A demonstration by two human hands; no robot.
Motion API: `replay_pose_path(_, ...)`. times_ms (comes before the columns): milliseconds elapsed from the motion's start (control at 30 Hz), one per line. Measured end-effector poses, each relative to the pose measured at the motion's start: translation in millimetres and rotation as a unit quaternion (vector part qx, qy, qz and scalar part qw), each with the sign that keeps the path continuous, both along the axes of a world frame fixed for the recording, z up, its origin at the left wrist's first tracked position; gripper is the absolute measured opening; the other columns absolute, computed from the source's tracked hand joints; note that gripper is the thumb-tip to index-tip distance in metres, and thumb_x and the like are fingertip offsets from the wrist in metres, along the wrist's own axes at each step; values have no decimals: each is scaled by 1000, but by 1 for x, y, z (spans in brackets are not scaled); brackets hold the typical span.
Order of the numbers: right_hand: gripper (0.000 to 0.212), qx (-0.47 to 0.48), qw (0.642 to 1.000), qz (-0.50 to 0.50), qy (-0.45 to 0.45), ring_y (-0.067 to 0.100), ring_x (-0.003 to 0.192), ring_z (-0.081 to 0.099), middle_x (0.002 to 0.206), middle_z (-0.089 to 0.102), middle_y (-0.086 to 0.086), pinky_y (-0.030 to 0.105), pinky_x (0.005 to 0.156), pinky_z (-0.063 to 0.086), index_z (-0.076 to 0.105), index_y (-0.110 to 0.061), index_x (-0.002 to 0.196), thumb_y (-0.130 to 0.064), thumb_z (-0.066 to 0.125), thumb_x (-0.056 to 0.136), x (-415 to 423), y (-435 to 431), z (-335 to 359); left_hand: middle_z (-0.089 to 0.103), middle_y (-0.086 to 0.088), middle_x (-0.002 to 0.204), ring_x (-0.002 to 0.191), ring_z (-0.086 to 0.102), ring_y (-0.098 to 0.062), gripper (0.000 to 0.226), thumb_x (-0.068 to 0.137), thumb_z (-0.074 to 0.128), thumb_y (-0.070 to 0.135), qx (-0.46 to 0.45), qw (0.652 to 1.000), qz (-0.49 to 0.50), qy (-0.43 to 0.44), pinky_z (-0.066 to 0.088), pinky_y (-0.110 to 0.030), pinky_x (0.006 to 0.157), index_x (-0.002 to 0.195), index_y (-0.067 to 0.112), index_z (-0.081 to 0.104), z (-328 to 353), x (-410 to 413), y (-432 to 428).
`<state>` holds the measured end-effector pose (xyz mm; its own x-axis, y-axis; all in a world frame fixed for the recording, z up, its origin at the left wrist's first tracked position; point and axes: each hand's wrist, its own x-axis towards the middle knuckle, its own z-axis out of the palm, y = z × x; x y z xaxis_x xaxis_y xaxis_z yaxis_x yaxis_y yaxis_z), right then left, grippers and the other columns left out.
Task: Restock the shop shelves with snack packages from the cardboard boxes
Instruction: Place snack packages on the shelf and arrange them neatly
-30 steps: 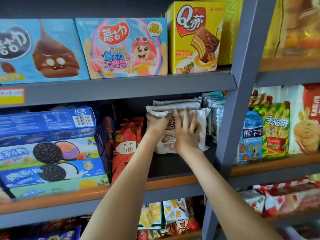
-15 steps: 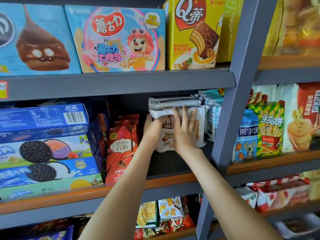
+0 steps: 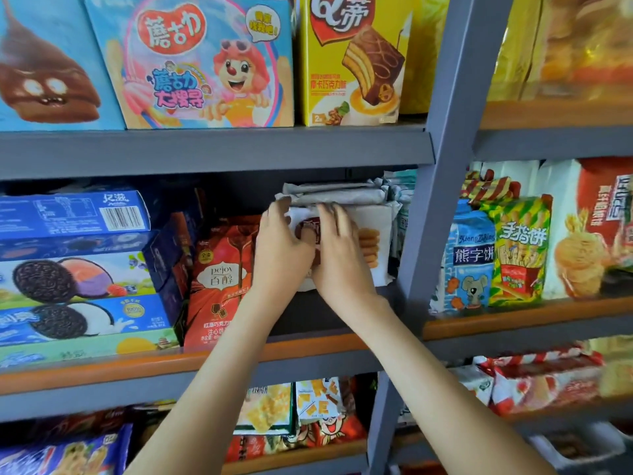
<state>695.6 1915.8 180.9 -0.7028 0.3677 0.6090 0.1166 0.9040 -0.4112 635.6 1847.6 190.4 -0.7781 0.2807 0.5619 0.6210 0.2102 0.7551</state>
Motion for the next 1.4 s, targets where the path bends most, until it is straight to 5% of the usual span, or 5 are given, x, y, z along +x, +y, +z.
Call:
replay_pose_path(233,45,-42,968,203,142,13,124,42,134,48,8,12,104,30,51,-5,130,4,48,86,71,2,-1,59,20,91,82,54,17,24,88,52,3,72,996,34,30,39,-1,69,104,19,57,9,71,-4)
replay_pose_path(600,55,-68,989,121,59,22,117,48,129,44,6,31,96,40,36,-10,139,-12,59,89,164,156,-6,43,1,94,85,45,-9,19,85,47,3,190,930,179,260,39,-20,77,102,-2,52,-8,196,108)
replay_pose_path(867,103,118,988,42,-91,33,128,36,142,32,17,39,105,33,13,-14,151,-24,80,73,154,220,-35,52,-12,129,112,56,-25,57,89,65,22,-87,985,36,-146,46,-23,77,134,3,35,-43,153,176)
replay_pose_path(1167,126,185,981,31,-53,36,100,59,129,51,21,44,80,52,22,-14,144,-29,96,43,141,234,-43,56,9,101,98,58,-15,44,84,69,5,-77,989,-10,-124,43,-11,65,107,23,35,-53,141,182)
replay_pose_path(1400,109,197,980,12,-33,32,122,44,145,35,14,44,98,44,31,-15,145,-29,91,55,175,261,-48,-1,-18,156,145,-1,-37,120,66,84,26,-227,930,99,272,8,-56,114,151,16,-1,-57,142,186)
